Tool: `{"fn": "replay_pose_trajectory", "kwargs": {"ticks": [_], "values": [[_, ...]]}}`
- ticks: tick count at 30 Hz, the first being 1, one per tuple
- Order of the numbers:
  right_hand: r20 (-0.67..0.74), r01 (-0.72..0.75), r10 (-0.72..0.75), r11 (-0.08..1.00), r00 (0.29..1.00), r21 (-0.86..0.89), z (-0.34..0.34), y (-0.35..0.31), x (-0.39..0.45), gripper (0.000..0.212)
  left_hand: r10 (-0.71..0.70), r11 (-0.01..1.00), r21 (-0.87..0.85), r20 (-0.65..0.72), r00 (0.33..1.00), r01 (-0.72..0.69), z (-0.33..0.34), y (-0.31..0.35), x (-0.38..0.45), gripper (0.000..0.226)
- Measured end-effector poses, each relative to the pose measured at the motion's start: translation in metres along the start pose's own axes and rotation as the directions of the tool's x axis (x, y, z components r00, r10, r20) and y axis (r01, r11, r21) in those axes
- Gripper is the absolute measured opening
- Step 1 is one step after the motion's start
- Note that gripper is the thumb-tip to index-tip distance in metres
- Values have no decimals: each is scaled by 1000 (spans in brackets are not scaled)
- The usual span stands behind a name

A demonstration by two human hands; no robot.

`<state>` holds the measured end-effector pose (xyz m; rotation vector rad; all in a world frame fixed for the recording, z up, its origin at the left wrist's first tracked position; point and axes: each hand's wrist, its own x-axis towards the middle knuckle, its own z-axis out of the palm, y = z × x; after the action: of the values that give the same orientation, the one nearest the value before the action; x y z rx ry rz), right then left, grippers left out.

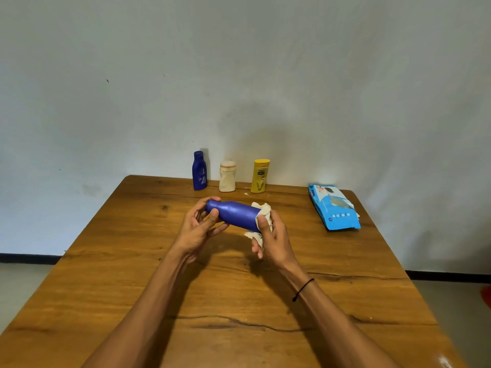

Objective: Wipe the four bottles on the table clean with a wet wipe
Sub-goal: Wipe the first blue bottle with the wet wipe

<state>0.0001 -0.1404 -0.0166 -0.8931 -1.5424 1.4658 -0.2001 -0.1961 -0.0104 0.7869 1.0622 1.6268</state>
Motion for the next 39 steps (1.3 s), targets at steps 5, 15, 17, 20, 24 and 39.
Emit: {"fn": "replay_pose_trajectory", "kwargs": {"ticks": [5,15,17,20,24,39], "values": [[-410,-183,124,977,903,-107,7,8,2,42,167,900,408,6,986,-154,9,6,0,32],[-532,-84,-68,963,844,-255,4,27,14,19,142,724,680,21,990,-118,24,17,12,36],[-504,-3,-193,933,842,-361,0,28,12,22,107,766,636,7,994,-87,24,18,13,39],[-427,85,-368,830,826,-551,-10,33,12,46,40,811,584,13,999,-40,23,19,15,39],[-172,199,-567,532,805,-823,-29,40,15,73,8,806,591,31,999,-24,18,19,19,37],[-313,-123,-18,898,950,-423,-52,35,72,31,38,691,721,39,999,-54,28,0,60,41]]}}
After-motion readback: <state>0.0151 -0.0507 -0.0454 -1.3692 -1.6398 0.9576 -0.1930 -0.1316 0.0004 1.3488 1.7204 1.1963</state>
